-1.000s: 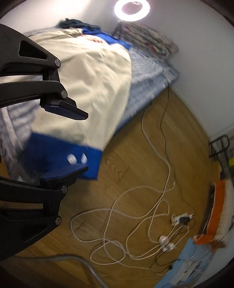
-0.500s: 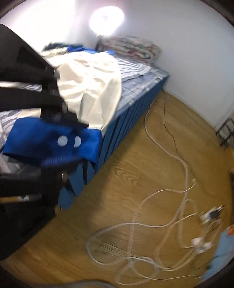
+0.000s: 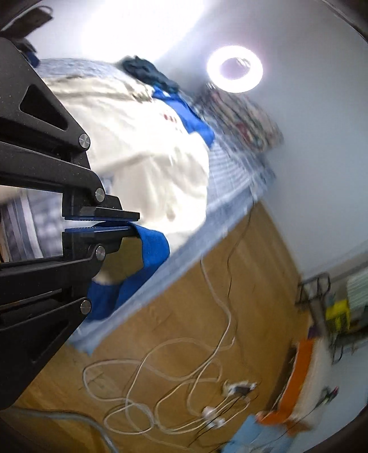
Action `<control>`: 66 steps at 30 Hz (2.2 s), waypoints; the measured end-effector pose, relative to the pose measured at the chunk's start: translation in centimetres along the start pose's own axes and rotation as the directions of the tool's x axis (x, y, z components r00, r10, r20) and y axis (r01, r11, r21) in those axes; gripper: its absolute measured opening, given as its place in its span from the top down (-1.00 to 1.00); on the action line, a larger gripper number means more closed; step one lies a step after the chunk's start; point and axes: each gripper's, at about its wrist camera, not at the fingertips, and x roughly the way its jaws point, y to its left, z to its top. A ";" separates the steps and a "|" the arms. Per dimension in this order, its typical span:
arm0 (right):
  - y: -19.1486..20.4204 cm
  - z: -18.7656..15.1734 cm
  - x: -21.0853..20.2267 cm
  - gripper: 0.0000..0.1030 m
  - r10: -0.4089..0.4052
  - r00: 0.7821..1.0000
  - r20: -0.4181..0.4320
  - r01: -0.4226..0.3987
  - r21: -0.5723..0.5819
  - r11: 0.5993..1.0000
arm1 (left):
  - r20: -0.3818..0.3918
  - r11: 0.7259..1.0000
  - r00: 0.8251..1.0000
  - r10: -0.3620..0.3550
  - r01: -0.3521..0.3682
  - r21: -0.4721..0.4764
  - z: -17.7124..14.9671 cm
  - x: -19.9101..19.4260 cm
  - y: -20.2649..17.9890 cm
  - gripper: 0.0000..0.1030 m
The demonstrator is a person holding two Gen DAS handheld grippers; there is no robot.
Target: Fold large clothes
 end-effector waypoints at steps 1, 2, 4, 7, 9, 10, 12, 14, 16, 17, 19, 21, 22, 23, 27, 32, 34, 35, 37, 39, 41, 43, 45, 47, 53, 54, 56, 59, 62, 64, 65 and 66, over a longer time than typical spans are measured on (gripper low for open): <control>1.3 -0.3 -0.3 0.96 0.020 1.000 -0.003 -0.020 -0.027 0.999 | 0.006 1.000 1.000 0.001 -0.001 -0.009 0.0 -0.2 0.3 0.29; 3.0 -0.6 -0.5 0.97 0.044 0.999 -0.007 -0.044 -0.059 0.997 | 0.011 1.000 1.000 0.002 -0.002 -0.020 0.0 -0.4 0.6 0.29; 6.2 -1.2 -0.6 0.97 0.089 0.996 -0.025 -0.092 -0.126 0.988 | 0.018 0.999 1.000 0.006 -0.006 -0.038 0.1 -0.6 1.3 0.29; 11.1 -3.0 -0.7 0.97 0.148 0.986 -0.076 -0.162 -0.240 0.957 | 0.031 0.997 0.999 0.012 -0.010 -0.074 0.0 -1.1 2.4 0.29; 13.9 -4.6 -0.4 0.97 0.183 0.975 -0.129 -0.215 -0.313 0.925 | 0.037 0.995 0.999 0.021 -0.017 -0.100 -0.1 -1.3 3.2 0.29; 15.2 -5.5 -0.1 0.97 0.196 0.968 -0.159 -0.240 -0.344 0.908 | 0.039 0.993 0.999 0.025 -0.021 -0.112 -0.1 -1.4 3.5 0.29; 17.6 -7.8 0.9 0.97 0.203 0.951 -0.235 -0.286 -0.407 0.868 | 0.044 0.989 0.998 0.035 -0.028 -0.142 -0.2 -1.5 4.4 0.29; 19.2 -10.2 2.0 0.97 0.188 0.933 -0.308 -0.321 -0.469 0.823 | 0.045 0.984 0.998 0.040 -0.032 -0.173 -0.4 -1.6 5.1 0.29; 20.7 -13.5 4.0 0.97 0.142 0.903 -0.407 -0.359 -0.529 0.769 | 0.043 0.978 0.998 0.039 -0.029 -0.204 -0.5 -1.5 5.7 0.29; 20.6 -15.0 4.7 0.97 0.119 0.885 -0.450 -0.378 -0.544 0.749 | 0.039 0.975 0.999 0.036 -0.027 -0.219 -0.6 -1.4 5.9 0.29; 20.6 -17.4 6.1 0.97 0.066 0.853 -0.518 -0.405 -0.577 0.710 | 0.027 0.970 0.999 0.030 -0.023 -0.244 -0.7 -1.0 6.4 0.29; 20.0 -18.8 6.6 0.97 0.034 0.829 -0.558 -0.429 -0.595 0.680 | 0.013 0.967 1.000 0.019 -0.015 -0.253 -0.8 -0.5 6.6 0.29; 19.7 -19.3 6.8 0.97 0.017 0.819 -0.574 -0.438 -0.605 0.665 | 0.007 0.967 1.000 0.013 -0.011 -0.256 -0.8 -0.2 6.6 0.29; 19.2 -19.5 6.8 0.97 0.008 0.813 -0.582 -0.443 -0.610 0.657 | -0.006 0.964 1.000 0.001 -0.003 -0.265 -0.8 0.3 6.7 0.29; 18.3 -19.8 5.6 0.97 0.001 0.803 -0.597 -0.466 -0.625 0.626 | -0.046 0.941 0.996 -0.076 0.057 -0.334 -0.5 2.8 6.9 0.29; 17.2 -20.2 4.2 0.97 -0.033 0.789 -0.613 -0.490 -0.660 0.569 | -0.083 0.927 0.989 -0.122 0.084 -0.365 0.4 6.1 6.2 0.17; 17.0 -20.0 4.2 0.97 -0.039 0.796 -0.605 -0.476 -0.663 0.578 | -0.098 0.919 0.984 -0.147 0.099 -0.382 0.7 7.4 5.8 0.04; 16.9 -19.7 4.4 0.97 -0.028 0.800 -0.599 -0.469 -0.655 0.593 | -0.110 0.916 0.981 -0.158 0.104 -0.387 0.8 8.3 5.5 0.04; 16.4 -18.6 4.2 0.97 0.016 0.802 -0.598 -0.472 -0.616 0.631 | -0.130 0.920 0.978 -0.165 0.105 -0.379 1.0 9.5 4.8 0.04; 16.0 -17.3 3.5 0.95 0.060 0.796 -0.602 -0.480 -0.567 0.669 | -0.135 0.919 0.975 -0.174 0.112 -0.377 1.1 10.0 4.3 0.04; 15.6 -16.0 2.5 0.68 0.131 0.774 -0.620 -0.522 -0.506 0.687 | -0.144 0.912 0.969 -0.201 0.132 -0.388 0.9 10.3 3.7 0.04; 15.2 -15.2 1.3 0.25 0.199 0.760 -0.619 -0.559 -0.466 0.686 | -0.151 0.906 0.964 -0.219 0.143 -0.398 0.5 10.5 3.4 0.04; 14.3 -13.8 -0.1 0.13 0.283 0.741 -0.609 -0.602 -0.416 0.681 | -0.165 0.897 0.958 -0.233 0.147 -0.417 0.1 10.9 3.2 0.04; 13.5 -12.5 -0.6 0.13 0.317 0.750 -0.581 -0.598 -0.391 0.699 | -0.181 0.888 0.952 -0.245 0.146 -0.436 -0.7 11.1 3.1 0.04; 10.1 -8.7 5.2 0.13 0.196 0.844 -0.499 -0.382 -0.303 0.873 | -0.217 0.891 0.938 -0.269 0.156 -0.427 -2.3 10.7 1.8 0.04; 9.6 -8.0 6.7 0.13 0.206 0.843 -0.497 -0.370 -0.256 0.893 | -0.228 0.895 0.936 -0.268 0.155 -0.418 -2.5 10.7 1.5 0.04; 8.8 -6.5 8.9 0.15 0.236 0.844 -0.482 -0.361 -0.183 0.915 | -0.246 0.904 0.933 -0.263 0.149 -0.401 -2.8 10.9 1.0 0.04; 8.8 -5.0 12.1 0.15 0.223 0.852 -0.473 -0.329 -0.152 0.932 | -0.258 0.907 0.929 -0.266 0.151 -0.393 -3.0 11.4 0.5 0.06; 8.9 -4.1 14.9 0.15 0.181 0.855 -0.485 -0.288 -0.156 0.945 | -0.272 0.908 0.921 -0.278 0.159 -0.389 -3.1 11.9 0.2 0.44; 9.0 -3.8 16.0 0.15 0.169 0.858 -0.485 -0.273 -0.154 0.950 | -0.289 0.912 0.916 -0.277 0.157 -0.379 -3.3 12.4 -0.2 0.69; 8.9 -3.6 16.4 0.26 0.171 0.857 -0.485 -0.271 -0.144 0.952 | -0.291 0.912 0.915 -0.280 0.160 -0.377 -3.4 12.6 -0.2 0.71; 8.8 -3.4 16.7 0.41 0.180 0.857 -0.483 -0.275 -0.134 0.952 | -0.293 0.914 0.914 -0.280 0.161 -0.372 -3.4 12.7 -0.3 0.75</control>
